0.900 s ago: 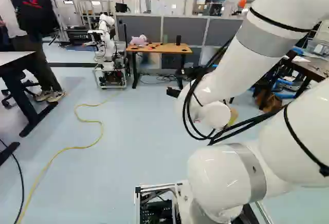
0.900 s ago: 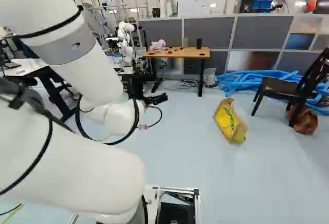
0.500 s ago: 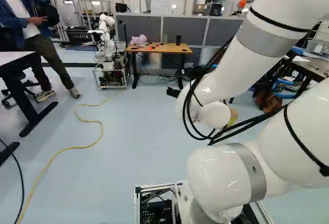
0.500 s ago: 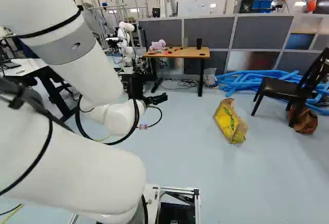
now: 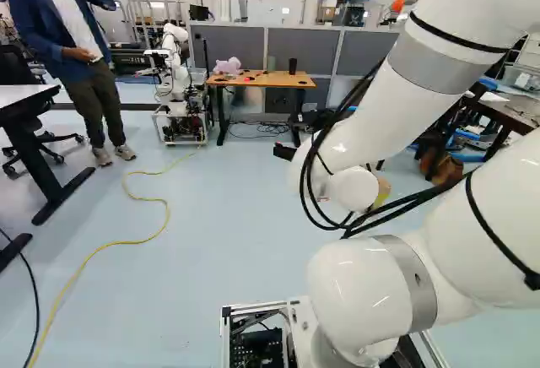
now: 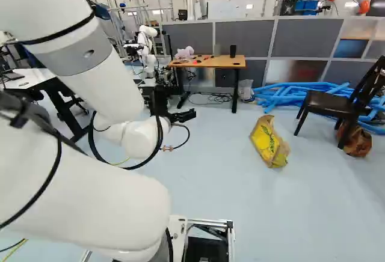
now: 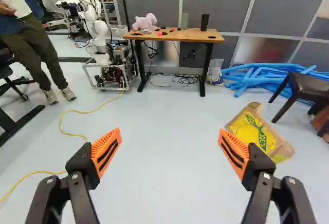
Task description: Pick up the bag on the ground and place it on the table
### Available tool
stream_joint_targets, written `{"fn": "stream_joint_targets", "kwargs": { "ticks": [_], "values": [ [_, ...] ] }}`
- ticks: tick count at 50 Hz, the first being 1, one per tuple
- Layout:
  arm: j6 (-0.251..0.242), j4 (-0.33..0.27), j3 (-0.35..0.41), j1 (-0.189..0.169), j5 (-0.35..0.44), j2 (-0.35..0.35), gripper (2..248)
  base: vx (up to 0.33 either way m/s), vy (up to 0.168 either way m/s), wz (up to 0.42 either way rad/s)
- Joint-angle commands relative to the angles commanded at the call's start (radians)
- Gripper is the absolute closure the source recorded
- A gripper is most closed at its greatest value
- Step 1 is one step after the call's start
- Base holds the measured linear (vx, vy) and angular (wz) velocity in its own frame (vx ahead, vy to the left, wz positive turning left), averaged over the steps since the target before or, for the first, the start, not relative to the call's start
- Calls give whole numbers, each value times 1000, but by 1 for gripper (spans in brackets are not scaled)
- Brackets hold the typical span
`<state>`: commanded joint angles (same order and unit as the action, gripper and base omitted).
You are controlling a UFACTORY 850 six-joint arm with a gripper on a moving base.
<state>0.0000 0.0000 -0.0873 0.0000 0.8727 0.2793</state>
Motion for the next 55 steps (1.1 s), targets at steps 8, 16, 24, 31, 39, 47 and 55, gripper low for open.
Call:
{"fn": "stream_joint_targets", "kwargs": {
  "ticks": [8,16,24,31,39,47,55],
  "values": [
    [0,0,0,0,0,0,3,49,2,-5],
    [0,0,0,0,0,0,3,68,1,-5],
    [0,0,0,0,0,0,3,93,4,-8],
    [0,0,0,0,0,0,3,136,-6,-45],
    [0,0,0,0,0,0,3,159,-46,-242],
    [0,0,0,0,0,0,3,147,-73,-229],
    [0,0,0,0,0,0,3,165,-96,-257]
  ]
}}
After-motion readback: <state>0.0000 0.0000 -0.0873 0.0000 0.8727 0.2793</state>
